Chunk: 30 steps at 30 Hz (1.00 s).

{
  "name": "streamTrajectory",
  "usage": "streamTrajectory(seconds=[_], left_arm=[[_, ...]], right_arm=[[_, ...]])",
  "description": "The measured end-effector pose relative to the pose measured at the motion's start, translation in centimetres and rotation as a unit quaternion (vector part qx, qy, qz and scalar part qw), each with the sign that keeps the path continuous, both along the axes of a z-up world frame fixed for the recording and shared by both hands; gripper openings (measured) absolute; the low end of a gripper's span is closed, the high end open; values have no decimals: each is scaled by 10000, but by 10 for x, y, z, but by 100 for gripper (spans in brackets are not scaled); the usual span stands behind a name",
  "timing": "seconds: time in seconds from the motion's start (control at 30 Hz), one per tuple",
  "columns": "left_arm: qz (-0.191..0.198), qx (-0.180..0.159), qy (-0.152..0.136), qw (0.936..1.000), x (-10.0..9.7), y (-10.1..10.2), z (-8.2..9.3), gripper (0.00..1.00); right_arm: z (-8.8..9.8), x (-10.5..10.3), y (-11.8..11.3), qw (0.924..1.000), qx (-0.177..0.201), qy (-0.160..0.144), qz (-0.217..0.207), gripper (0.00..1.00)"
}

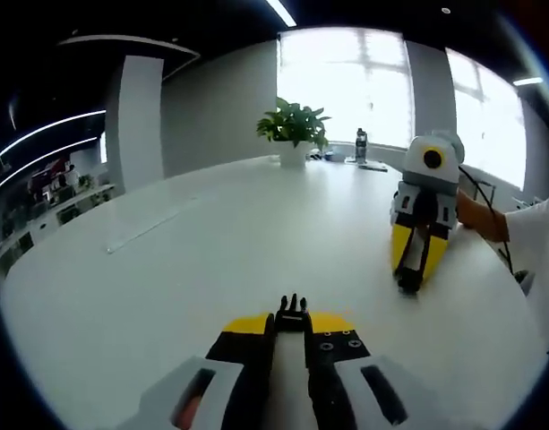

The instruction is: Snap the two parts of the plastic buckle together until the buckle closes and remains connected.

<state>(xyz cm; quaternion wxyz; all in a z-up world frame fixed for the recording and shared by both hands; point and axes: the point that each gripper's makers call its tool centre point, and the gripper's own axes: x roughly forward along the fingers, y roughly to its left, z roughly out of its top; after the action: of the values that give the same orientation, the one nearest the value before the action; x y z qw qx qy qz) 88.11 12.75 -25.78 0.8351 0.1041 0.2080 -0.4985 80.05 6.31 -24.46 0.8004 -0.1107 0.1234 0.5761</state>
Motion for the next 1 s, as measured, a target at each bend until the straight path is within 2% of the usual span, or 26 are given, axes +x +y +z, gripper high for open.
streamTrajectory(seconds=[0.23,0.73,1.0], left_arm=[[-16,24,-8,10000,-3,1,2,12],[-202,-246,60,9995,-24,0,13,12],[-256,-275,94,9993,-35,6,15,12]], right_arm=[[0,1,-1,10000,11,1,-16,13],[-2,5,-2,10000,-52,13,-68,13],[-3,8,-4,9999,-99,-11,-128,13]])
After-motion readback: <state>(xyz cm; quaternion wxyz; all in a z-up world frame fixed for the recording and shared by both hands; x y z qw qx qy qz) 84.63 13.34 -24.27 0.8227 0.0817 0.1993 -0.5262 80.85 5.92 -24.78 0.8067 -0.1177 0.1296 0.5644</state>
